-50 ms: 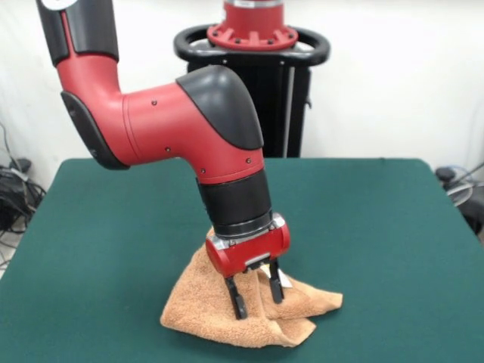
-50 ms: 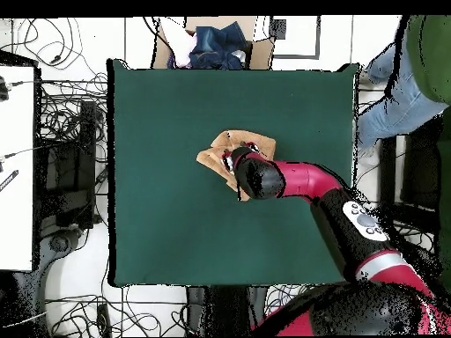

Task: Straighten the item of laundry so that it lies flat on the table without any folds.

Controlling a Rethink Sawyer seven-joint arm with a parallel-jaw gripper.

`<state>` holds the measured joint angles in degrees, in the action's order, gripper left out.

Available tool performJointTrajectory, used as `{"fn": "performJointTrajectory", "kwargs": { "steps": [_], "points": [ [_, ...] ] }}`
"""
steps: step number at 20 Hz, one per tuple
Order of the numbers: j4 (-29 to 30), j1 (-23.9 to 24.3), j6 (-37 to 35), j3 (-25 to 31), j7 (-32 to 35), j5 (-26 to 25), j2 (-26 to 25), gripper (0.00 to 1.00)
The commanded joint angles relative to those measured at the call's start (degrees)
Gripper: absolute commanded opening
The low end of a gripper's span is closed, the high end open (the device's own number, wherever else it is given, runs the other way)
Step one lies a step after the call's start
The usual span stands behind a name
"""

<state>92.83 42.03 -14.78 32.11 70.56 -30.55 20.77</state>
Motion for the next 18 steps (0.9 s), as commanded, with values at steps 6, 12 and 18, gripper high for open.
{"fn": "performJointTrajectory", "kwargs": {
  "steps": [6, 12, 18],
  "points": [
    [0.6, -1.7, 2.2, -2.3, 3.8, -4.3, -1.0, 1.0],
    [0.9, -4.4, 6.7, -5.3, 7.4, -4.7, -1.1, 1.0],
    [1.4, -8.4, 12.6, -9.7, 10.6, -3.3, -1.6, 1.0]
  ]
}}
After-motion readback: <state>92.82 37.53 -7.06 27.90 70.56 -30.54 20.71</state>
